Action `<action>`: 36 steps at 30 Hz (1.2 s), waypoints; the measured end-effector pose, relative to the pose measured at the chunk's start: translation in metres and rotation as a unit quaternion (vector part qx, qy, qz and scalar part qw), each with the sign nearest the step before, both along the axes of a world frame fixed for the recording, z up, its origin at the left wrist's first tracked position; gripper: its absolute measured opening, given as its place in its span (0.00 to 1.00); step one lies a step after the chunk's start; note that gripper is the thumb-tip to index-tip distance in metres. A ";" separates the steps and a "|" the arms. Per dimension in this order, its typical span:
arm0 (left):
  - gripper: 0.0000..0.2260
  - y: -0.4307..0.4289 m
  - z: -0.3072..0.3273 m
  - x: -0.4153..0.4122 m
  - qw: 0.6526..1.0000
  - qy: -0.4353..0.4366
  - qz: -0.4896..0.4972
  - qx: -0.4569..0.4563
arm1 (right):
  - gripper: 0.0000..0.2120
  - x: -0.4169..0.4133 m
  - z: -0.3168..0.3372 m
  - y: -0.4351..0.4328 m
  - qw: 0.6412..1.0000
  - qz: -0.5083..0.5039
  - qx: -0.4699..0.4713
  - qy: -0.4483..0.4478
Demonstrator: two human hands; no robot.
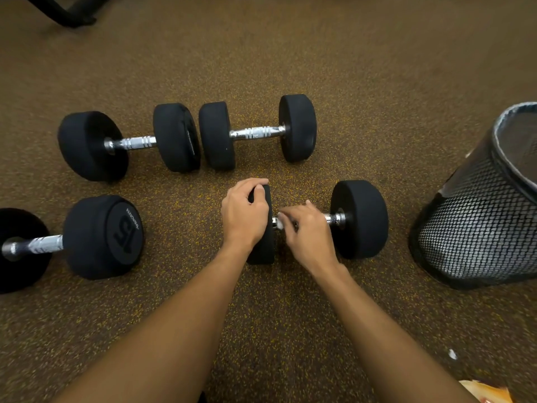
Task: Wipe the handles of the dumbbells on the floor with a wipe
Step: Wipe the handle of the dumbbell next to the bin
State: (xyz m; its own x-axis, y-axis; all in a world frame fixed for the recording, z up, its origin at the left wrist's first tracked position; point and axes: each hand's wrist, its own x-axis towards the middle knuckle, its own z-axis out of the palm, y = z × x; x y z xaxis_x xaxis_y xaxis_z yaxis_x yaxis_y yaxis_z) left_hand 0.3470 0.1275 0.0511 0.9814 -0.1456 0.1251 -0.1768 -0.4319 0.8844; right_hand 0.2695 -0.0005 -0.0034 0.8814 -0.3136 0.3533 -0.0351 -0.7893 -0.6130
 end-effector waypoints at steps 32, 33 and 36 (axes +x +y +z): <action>0.13 0.000 0.002 0.000 1.000 -0.004 0.000 0.007 | 0.13 -0.010 -0.010 -0.003 0.998 0.050 -0.006 -0.044; 0.13 0.000 0.001 0.000 1.000 -0.003 0.001 0.007 | 0.14 -0.014 -0.010 -0.007 0.998 0.048 0.002 -0.048; 0.13 0.000 0.001 0.001 1.000 0.000 0.000 0.010 | 0.15 -0.027 -0.013 -0.020 0.997 0.018 0.016 -0.068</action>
